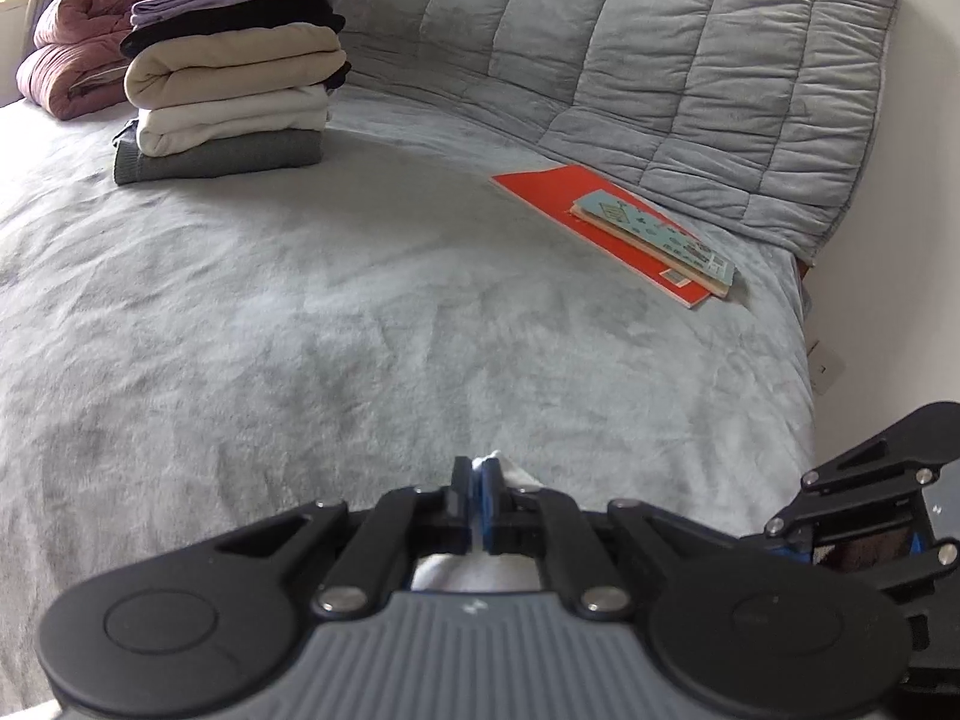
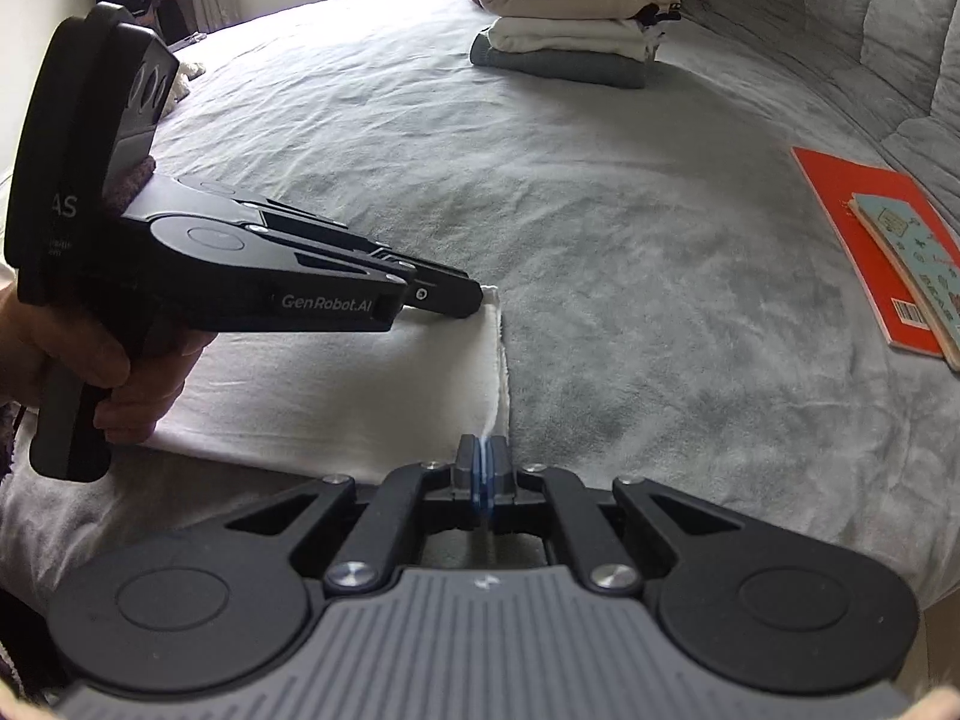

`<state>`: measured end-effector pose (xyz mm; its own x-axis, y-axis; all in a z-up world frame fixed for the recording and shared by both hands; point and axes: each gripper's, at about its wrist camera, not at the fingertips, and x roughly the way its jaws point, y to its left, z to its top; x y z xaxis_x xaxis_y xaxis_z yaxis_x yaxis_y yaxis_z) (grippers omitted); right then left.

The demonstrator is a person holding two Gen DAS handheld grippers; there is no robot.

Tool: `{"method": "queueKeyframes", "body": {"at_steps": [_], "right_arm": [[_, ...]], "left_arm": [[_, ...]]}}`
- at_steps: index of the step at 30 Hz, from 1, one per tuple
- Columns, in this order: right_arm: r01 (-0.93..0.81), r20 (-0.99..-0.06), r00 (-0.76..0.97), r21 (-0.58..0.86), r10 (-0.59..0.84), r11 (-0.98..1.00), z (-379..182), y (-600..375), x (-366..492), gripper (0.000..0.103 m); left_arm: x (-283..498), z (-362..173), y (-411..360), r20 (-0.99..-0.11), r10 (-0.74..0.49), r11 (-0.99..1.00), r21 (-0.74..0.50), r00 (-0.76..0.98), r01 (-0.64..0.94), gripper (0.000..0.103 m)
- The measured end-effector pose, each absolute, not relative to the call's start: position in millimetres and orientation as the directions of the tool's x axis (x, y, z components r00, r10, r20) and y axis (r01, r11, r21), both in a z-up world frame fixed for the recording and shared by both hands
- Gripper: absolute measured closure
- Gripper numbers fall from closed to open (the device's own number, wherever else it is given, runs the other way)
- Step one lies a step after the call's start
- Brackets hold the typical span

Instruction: Fold clothes

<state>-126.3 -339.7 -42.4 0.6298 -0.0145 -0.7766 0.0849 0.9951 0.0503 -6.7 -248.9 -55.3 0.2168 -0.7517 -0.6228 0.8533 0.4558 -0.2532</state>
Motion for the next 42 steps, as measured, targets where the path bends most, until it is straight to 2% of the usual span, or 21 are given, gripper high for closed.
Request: {"method": "queueKeyframes", "body": {"at_steps": [2, 5, 7, 8, 13, 19, 27, 30, 37, 42], "right_arm": [[0.079, -0.773, 0.634, 0.053, -0.009, 0.995, -36.9, -338.4, -124.2, 0.089], [0.057, -0.768, 0.641, 0.055, 0.006, 0.997, -27.9, -334.8, -117.4, 0.086], [0.040, -0.763, 0.645, 0.069, 0.027, 0.997, -22.6, -330.1, -109.8, 0.074], [0.030, -0.762, 0.647, 0.079, 0.041, 0.996, -20.4, -327.1, -105.3, 0.072], [-0.033, -0.753, 0.647, 0.128, 0.119, 0.991, -10.3, -306.0, -80.9, 0.071], [-0.140, -0.743, 0.617, 0.219, 0.258, 0.966, -3.3, -266.9, -44.6, 0.068], [-0.290, -0.741, 0.549, 0.264, 0.386, 0.920, -6.9, -201.0, 3.1, 0.066], [-0.348, -0.739, 0.517, 0.278, 0.431, 0.895, -10.1, -176.9, 19.8, 0.065], [-0.477, -0.701, 0.400, 0.391, 0.591, 0.787, -20.3, -124.8, 67.0, 0.065], [-0.503, -0.664, 0.332, 0.476, 0.670, 0.721, -31.0, -101.0, 103.7, 0.065]], "left_arm": [[-7.1, -51.0, -240.2, -0.613, -0.757, 0.465, -0.262, 0.227, 0.846, 0.094], [-7.1, -43.8, -224.9, -0.596, -0.763, 0.483, -0.272, 0.248, 0.833, 0.081], [-5.0, -38.9, -210.7, -0.583, -0.764, 0.506, -0.273, 0.278, 0.818, 0.075], [-3.8, -36.0, -201.3, -0.577, -0.762, 0.519, -0.274, 0.294, 0.810, 0.073], [3.5, -22.1, -151.3, -0.555, -0.738, 0.590, -0.255, 0.384, 0.766, 0.063], [16.9, -16.6, -79.3, -0.563, -0.644, 0.721, -0.217, 0.519, 0.658, 0.053], [34.2, -17.9, 13.4, -0.579, -0.471, 0.870, -0.180, 0.666, 0.459, 0.052], [36.2, -19.3, 47.1, -0.572, -0.415, 0.905, -0.177, 0.708, 0.387, 0.045], [28.9, -25.6, 119.6, -0.545, -0.332, 0.943, -0.198, 0.770, 0.266, 0.045], [24.8, -36.9, 156.1, -0.553, -0.290, 0.956, -0.200, 0.781, 0.214, 0.047]]}}
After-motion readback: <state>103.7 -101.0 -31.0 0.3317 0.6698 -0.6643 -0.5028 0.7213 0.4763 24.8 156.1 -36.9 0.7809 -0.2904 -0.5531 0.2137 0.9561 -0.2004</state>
